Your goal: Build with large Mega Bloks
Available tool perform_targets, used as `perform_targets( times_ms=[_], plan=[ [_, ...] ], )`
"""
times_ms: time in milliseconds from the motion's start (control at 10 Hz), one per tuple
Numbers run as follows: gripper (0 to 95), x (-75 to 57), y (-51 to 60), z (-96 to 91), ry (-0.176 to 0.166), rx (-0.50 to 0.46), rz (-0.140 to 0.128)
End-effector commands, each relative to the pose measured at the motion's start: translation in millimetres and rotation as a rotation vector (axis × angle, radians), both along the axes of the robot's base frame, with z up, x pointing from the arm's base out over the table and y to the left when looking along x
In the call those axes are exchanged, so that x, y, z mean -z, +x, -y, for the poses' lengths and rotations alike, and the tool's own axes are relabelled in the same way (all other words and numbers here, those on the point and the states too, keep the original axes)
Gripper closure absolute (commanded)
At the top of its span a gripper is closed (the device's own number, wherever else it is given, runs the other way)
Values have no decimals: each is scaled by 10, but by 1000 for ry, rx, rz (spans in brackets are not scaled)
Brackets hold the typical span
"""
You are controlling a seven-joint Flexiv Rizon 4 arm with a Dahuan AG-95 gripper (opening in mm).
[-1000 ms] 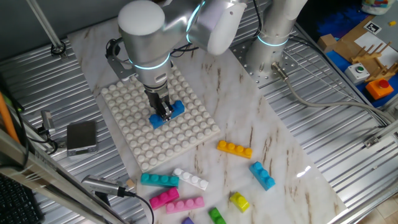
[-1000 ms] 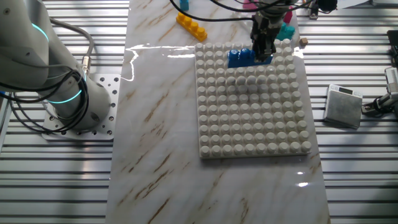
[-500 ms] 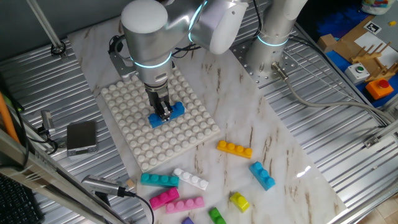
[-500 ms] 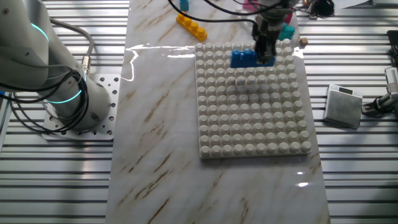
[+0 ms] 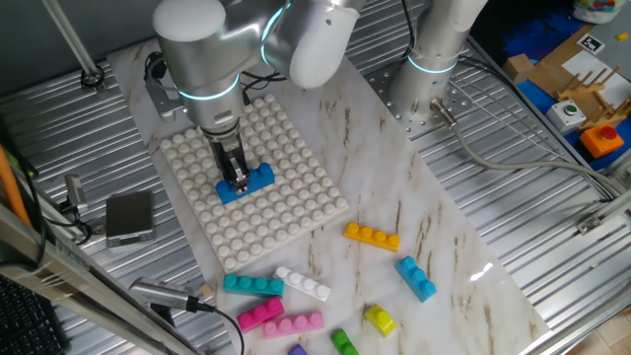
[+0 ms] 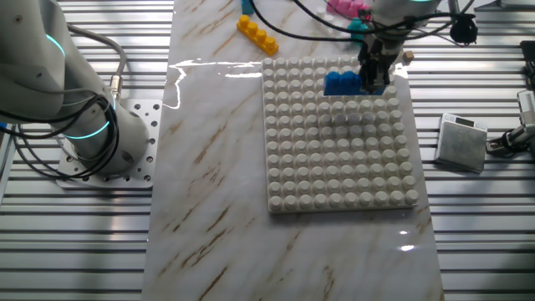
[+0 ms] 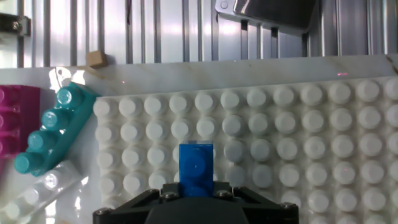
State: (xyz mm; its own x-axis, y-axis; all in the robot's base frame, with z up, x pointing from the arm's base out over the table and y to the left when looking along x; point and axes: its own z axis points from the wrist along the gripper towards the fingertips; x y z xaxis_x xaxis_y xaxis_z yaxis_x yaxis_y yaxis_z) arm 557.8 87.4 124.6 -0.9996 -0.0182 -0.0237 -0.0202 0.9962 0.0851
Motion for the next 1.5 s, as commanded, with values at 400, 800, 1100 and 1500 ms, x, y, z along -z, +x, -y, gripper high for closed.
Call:
perform_targets(
  times_ms=[400, 800, 1100, 1500],
  plan=[
    [950, 103, 0, 86, -12, -69, 4],
    [950, 162, -2, 93, -9, -63, 9],
    [950, 225, -24, 95, -9, -60, 16],
    [950, 318, -89, 91, -10, -61, 24]
  ],
)
